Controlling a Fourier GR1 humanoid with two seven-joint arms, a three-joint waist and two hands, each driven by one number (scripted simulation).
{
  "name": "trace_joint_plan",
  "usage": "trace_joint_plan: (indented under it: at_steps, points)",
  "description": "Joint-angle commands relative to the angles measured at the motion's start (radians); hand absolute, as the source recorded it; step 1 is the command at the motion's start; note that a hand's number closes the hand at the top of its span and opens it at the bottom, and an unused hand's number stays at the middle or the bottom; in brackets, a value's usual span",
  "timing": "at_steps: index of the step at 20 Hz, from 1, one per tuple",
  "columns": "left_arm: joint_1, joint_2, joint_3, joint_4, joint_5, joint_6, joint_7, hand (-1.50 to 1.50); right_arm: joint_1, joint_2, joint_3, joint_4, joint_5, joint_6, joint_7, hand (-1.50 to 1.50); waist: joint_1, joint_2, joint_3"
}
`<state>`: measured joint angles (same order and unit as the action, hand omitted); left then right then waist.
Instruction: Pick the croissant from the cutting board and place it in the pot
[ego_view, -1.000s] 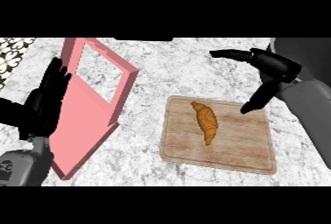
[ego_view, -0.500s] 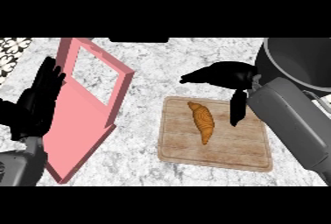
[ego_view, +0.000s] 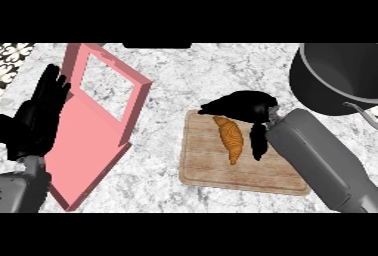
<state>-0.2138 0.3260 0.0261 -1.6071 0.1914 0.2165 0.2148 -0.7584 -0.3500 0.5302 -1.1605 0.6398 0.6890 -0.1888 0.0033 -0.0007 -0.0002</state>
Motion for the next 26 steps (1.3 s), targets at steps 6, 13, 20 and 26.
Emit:
trace_joint_plan:
  at_steps: [6,13,20,26]
  points:
    - [0.018,-0.018,0.024,-0.038,-0.022,-0.022,0.011,0.00,0.036,0.071,-0.017,0.038,0.163,-0.030,0.074,-1.50,0.003,0.002,0.000]
    - [0.080,-0.034,0.036,-0.107,-0.034,-0.048,0.026,0.00,0.027,0.133,-0.059,0.128,0.253,-0.065,0.005,-1.50,0.007,0.001,0.000]
    - [0.011,-0.066,0.060,-0.013,-0.060,-0.054,-0.002,0.00,0.059,0.115,-0.078,0.229,0.364,-0.162,-0.124,-1.50,0.003,0.002,0.000]
    - [0.022,-0.112,0.032,-0.021,-0.098,-0.040,-0.014,0.00,0.021,0.136,-0.119,0.333,0.426,-0.187,-0.139,-1.50,0.004,0.003,0.000]
